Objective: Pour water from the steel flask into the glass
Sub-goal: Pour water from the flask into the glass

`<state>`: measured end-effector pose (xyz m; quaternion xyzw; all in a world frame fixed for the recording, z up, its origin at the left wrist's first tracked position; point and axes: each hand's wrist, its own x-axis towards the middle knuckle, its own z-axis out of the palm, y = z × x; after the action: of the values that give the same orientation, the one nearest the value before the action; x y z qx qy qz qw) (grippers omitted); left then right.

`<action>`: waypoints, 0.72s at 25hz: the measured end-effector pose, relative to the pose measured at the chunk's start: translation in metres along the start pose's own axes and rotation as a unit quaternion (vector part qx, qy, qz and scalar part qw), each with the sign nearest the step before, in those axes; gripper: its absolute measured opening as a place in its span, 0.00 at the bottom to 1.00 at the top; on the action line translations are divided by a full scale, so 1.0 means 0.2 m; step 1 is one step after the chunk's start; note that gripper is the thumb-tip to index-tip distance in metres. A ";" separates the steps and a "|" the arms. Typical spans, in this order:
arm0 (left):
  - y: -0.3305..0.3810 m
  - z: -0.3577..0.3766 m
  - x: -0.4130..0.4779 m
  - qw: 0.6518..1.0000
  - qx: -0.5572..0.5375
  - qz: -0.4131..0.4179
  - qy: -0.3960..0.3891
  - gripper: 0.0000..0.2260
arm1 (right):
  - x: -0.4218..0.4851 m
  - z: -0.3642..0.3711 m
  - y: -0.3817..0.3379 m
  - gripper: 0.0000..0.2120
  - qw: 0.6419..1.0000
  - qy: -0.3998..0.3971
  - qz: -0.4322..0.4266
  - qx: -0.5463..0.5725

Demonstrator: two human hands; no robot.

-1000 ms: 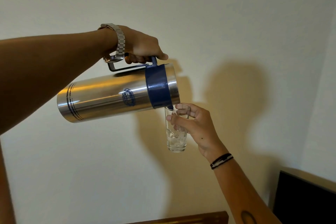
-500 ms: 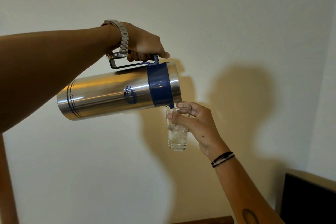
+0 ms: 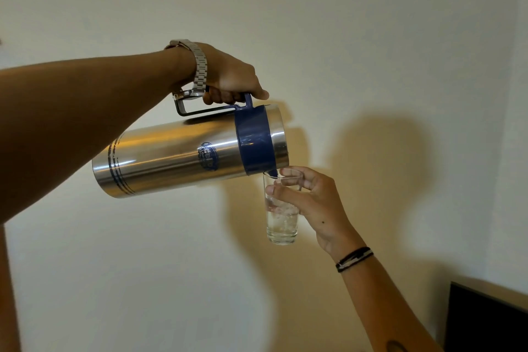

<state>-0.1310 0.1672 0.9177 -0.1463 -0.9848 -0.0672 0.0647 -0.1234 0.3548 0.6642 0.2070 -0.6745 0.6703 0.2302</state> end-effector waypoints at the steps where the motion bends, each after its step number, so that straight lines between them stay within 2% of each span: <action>1: 0.00 0.00 0.00 1.000 0.002 -0.002 0.000 0.37 | 0.00 0.00 0.01 0.23 1.000 -0.002 0.000 0.006; 13: -0.04 0.03 0.02 0.999 -0.015 -0.023 -0.031 0.39 | 0.00 0.01 0.06 0.20 1.000 -0.021 0.002 0.021; 18: -0.12 0.07 0.01 0.995 -0.087 -0.032 -0.036 0.37 | 0.01 0.03 0.09 0.23 0.999 -0.020 0.014 0.024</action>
<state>-0.1423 0.1467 0.9018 -0.1223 -0.9811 -0.1489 0.0146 -0.1352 0.3493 0.6508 0.2163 -0.6655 0.6851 0.2024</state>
